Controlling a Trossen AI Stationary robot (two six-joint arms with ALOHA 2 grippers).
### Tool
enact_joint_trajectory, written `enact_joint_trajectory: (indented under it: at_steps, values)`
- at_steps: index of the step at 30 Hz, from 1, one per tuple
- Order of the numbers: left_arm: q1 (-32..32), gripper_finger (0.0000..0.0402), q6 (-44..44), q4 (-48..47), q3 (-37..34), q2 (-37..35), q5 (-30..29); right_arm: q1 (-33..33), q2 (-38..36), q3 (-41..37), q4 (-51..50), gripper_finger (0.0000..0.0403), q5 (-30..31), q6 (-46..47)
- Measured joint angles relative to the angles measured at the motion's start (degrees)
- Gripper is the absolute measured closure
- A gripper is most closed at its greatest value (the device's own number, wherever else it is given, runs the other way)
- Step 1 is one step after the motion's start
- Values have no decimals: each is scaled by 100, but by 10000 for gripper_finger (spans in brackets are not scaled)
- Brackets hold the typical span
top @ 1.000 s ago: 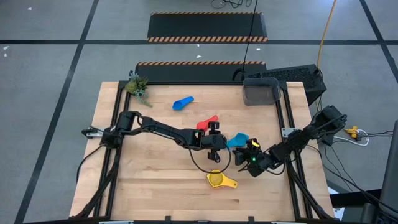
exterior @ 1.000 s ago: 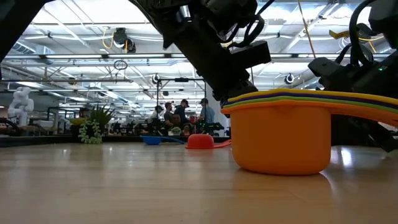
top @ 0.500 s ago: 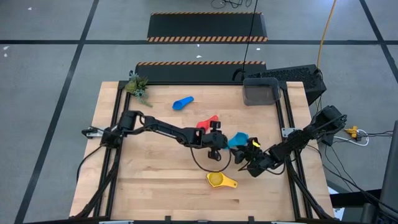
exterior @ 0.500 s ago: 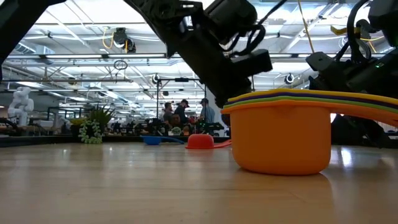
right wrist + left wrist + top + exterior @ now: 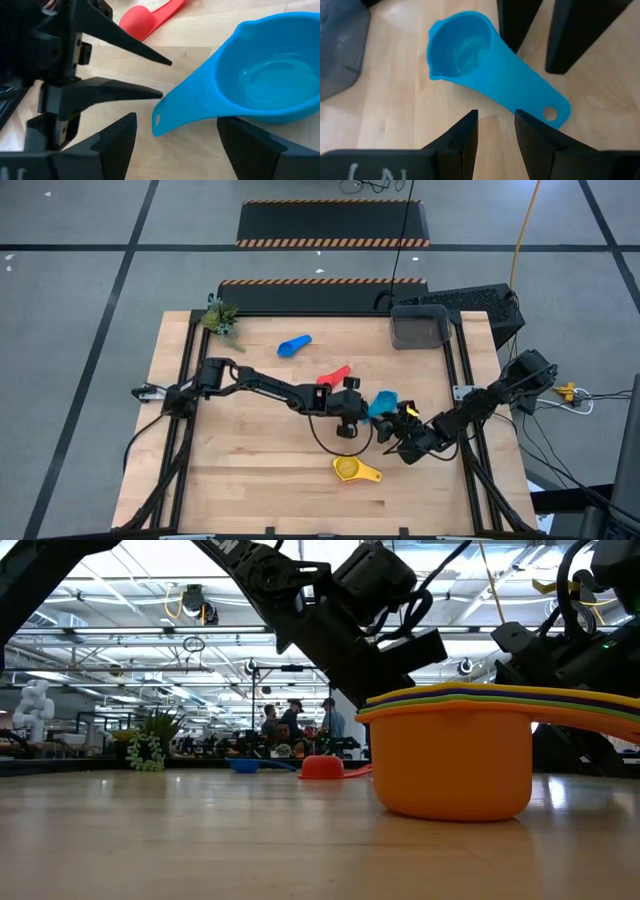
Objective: Nest measuring cups in basket
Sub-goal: Stack the light blue measuring cup on top of the yellow measuring cup
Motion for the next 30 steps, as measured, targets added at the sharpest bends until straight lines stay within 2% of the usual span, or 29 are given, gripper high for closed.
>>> enact_joint_trajectory:
  at_steps: [12,14,20,26,30]
  values:
    - [0,270,-315,425,0,-8,683,0,0,0,-16,135,-30,-127]
    - [-1,270,-299,388,0,-17,549,0,0,0,-18,135,-28,-127]
    - [-5,270,-345,95,3,-128,-412,7,0,0,-25,135,-174,-149]
    - [158,270,-630,-73,0,-23,-258,7,0,0,-20,135,-175,-149]
    - [190,270,-693,122,-2,31,142,11,0,0,-11,135,-177,-149]
